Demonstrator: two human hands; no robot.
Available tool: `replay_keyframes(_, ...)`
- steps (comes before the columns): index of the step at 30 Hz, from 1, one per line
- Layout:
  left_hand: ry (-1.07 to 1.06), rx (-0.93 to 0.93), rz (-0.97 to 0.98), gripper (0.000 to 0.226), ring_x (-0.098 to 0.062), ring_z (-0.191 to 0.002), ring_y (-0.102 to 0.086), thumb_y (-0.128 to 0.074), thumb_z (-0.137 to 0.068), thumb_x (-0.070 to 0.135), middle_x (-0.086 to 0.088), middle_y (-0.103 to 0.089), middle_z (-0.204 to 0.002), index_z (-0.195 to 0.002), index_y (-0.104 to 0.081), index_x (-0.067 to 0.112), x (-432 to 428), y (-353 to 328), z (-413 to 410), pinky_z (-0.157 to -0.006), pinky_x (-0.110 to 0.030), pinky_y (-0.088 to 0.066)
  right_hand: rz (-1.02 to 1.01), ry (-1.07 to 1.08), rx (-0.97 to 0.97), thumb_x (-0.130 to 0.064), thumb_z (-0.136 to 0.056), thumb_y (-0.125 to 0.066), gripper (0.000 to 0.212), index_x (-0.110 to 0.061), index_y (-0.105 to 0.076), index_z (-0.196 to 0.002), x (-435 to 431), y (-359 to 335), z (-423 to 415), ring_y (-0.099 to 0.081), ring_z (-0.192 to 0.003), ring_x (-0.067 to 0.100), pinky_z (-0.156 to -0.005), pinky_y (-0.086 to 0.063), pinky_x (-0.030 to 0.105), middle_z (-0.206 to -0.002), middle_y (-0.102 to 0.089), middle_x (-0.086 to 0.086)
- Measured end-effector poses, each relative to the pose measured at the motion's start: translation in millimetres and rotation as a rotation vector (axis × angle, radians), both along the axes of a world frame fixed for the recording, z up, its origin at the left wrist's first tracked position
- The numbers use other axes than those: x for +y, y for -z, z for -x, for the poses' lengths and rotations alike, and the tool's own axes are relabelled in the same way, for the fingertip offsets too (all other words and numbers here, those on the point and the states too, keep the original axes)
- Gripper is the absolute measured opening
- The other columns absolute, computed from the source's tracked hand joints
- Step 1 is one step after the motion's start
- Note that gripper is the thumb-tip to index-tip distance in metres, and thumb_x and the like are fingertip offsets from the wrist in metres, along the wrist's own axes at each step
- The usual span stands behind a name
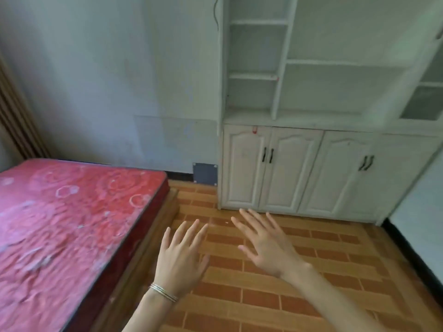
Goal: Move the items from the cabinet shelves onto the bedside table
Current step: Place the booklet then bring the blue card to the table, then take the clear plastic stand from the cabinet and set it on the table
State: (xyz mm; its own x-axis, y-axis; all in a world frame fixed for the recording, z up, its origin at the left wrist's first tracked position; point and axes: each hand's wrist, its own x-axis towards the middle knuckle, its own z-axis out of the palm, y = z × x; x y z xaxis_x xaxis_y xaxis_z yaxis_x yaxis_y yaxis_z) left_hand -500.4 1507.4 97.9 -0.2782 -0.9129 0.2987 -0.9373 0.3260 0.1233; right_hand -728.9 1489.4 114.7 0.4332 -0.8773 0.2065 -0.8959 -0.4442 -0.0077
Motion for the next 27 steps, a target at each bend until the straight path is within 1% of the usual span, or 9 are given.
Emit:
replay_keyframes(3, 0.091, -0.016, 0.026, 0.063, -0.027, -0.118, -0.056, -0.041, -0.075, 0.051, 0.001, -0.058, -0.131, -0.130, -0.055, 0.025, -37, -13, 86, -0.096, -0.055, -0.042, 0.017, 0.091, 0.051, -0.054, -0.089, -0.026, 0.060, -0.031, -0.029, -0.143, -14, -13, 84, -0.029, -0.138, 0.018, -0.109, -0.021, 0.045, -0.148, -0.036, -0.001)
replay_keyframes(6, 0.172, -0.042, 0.058, 0.062, -0.025, -0.120, -0.054, -0.040, -0.077, 0.053, 0.001, -0.057, -0.131, -0.131, -0.054, 0.026, -68, -26, 161, -0.098, -0.054, -0.039, -0.001, 0.150, 0.038, -0.051, -0.094, -0.030, 0.058, -0.033, -0.013, -0.147, -28, -21, 157, -0.011, -0.143, 0.016, -0.114, -0.006, 0.043, -0.155, -0.019, -0.004)
replay_keyframes(7, 0.197, -0.054, 0.070, 0.061, -0.025, -0.120, -0.054, -0.040, -0.078, 0.053, 0.001, -0.057, -0.131, -0.131, -0.054, 0.026, -77, -30, 183, -0.099, -0.053, -0.039, 0.003, 0.173, 0.024, -0.050, -0.095, -0.030, 0.058, -0.032, -0.012, -0.147, -32, -24, 178, -0.009, -0.143, 0.015, -0.115, -0.004, 0.043, -0.156, -0.016, -0.004)
replay_keyframes(11, 0.286, -0.074, 0.108, 0.060, -0.025, -0.118, -0.055, -0.037, -0.080, 0.054, -0.001, -0.059, -0.129, -0.131, -0.052, 0.026, -111, -48, 258, -0.098, -0.054, -0.039, 0.061, 0.284, 0.034, -0.054, -0.089, -0.019, 0.062, -0.028, -0.027, -0.145, -46, -36, 247, -0.026, -0.139, 0.019, -0.112, -0.020, 0.046, -0.149, -0.035, -0.001)
replay_keyframes(16, 0.399, -0.074, 0.135, 0.059, -0.027, -0.120, -0.054, -0.037, -0.082, 0.052, -0.001, -0.058, -0.130, -0.132, -0.052, 0.025, -155, -54, 329, -0.099, -0.056, -0.039, 0.114, 0.401, 0.036, -0.050, -0.089, -0.028, 0.057, -0.027, -0.037, -0.141, -66, -35, 309, -0.038, -0.133, 0.018, -0.107, -0.028, 0.044, -0.143, -0.044, 0.000)
replay_keyframes(19, 0.467, -0.091, 0.129, 0.058, -0.028, -0.120, -0.054, -0.037, -0.081, 0.051, -0.002, -0.057, -0.131, -0.131, -0.052, 0.025, -193, -48, 368, -0.098, -0.056, -0.040, 0.138, 0.432, 0.035, -0.046, -0.091, -0.043, 0.054, -0.026, -0.037, -0.141, -89, -23, 340, -0.039, -0.132, 0.017, -0.107, -0.028, 0.044, -0.143, -0.044, 0.001)
replay_keyframes(22, 0.507, -0.098, 0.127, 0.057, -0.029, -0.121, -0.053, -0.037, -0.082, 0.051, -0.002, -0.056, -0.132, -0.132, -0.051, 0.027, -240, -41, 403, -0.099, -0.057, -0.040, 0.145, 0.479, 0.035, -0.043, -0.086, -0.059, 0.060, -0.025, -0.038, -0.140, -120, -17, 369, -0.041, -0.131, 0.018, -0.105, -0.032, 0.045, -0.143, -0.044, 0.002)
replay_keyframes(24, 0.534, -0.105, 0.139, 0.058, -0.029, -0.121, -0.053, -0.037, -0.081, 0.051, -0.003, -0.056, -0.132, -0.131, -0.052, 0.026, -268, -41, 421, -0.098, -0.057, -0.040, 0.134, 0.500, 0.025, -0.042, -0.088, -0.056, 0.060, -0.025, -0.035, -0.142, -141, -17, 386, -0.038, -0.133, 0.019, -0.107, -0.034, 0.047, -0.145, -0.041, 0.003)
replay_keyframes(27, 0.580, -0.091, 0.159, 0.058, -0.030, -0.119, -0.054, -0.036, -0.082, 0.051, -0.004, -0.058, -0.130, -0.130, -0.053, 0.025, -324, -52, 454, -0.097, -0.058, -0.040, 0.139, 0.526, 0.010, -0.039, -0.092, -0.048, 0.056, -0.025, -0.030, -0.144, -189, -26, 420, -0.033, -0.136, 0.020, -0.111, -0.022, 0.046, -0.148, -0.036, 0.004)
